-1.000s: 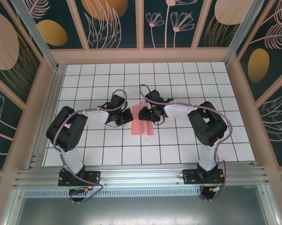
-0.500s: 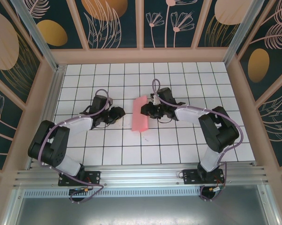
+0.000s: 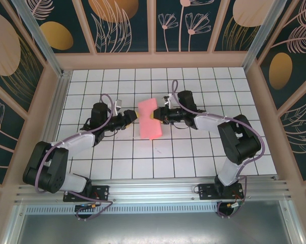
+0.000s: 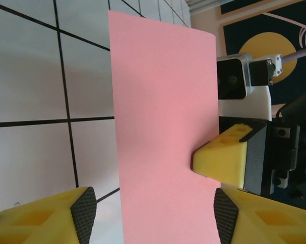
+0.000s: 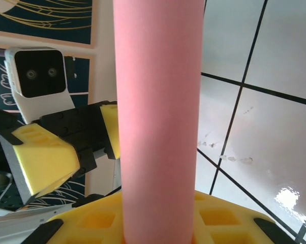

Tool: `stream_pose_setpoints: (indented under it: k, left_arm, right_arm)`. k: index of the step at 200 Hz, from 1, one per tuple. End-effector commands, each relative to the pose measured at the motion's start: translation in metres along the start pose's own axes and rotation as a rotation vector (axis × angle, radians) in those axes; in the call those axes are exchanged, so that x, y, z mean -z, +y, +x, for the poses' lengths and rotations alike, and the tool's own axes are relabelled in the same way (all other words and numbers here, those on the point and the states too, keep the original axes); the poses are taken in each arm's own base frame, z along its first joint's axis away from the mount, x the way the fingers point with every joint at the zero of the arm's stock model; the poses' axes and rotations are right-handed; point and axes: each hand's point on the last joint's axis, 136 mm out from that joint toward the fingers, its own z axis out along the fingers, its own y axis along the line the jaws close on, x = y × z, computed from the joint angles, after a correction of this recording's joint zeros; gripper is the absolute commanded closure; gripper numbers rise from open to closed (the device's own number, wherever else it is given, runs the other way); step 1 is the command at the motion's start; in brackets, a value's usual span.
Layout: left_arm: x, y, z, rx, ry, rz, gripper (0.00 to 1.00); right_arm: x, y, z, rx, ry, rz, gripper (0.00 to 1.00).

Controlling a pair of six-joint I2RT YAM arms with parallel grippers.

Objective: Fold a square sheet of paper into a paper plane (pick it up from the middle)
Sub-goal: First fold in half a square sheet of paper at the center of the table.

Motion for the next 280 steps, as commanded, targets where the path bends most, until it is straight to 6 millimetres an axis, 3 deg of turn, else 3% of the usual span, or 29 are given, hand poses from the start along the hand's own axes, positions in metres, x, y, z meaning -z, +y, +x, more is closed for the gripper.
stream_pose_setpoints:
  k: [1,68,94,144,229,255,280]
  left_arm:
    - [0.002,-0.015,0.003,-0.036,0.011,0.092,0.36]
    - [-0.003,-0.012,0.008,0.016,0.025,0.164,0.54]
    - [-0.006,-0.007,0.010,0.035,0.032,0.166,0.54]
    - [-0.003,-0.028,0.009,0.053,0.029,0.290,0.56]
    - [-0.014,-0.033,0.015,0.064,0.058,0.332,0.60]
    - [-0.014,-0.034,0.015,0.068,0.063,0.327,0.69]
    - [-0.017,-0.026,0.015,0.061,0.055,0.284,0.85]
  right_arm:
    - [0.008,0.030,0.002,0.067,0.016,-0.099,0.72]
    - [0.007,0.029,0.003,0.047,0.018,-0.107,0.72]
    - [0.007,0.030,0.002,0.043,0.018,-0.117,0.72]
    - [0.002,0.030,0.006,0.030,0.039,-0.136,0.72]
    - [-0.003,0.033,0.009,0.022,0.058,-0.156,0.72]
    - [-0.004,0.032,0.013,0.020,0.065,-0.159,0.71]
    - [-0.003,0.028,0.016,0.011,0.063,-0.149,0.68]
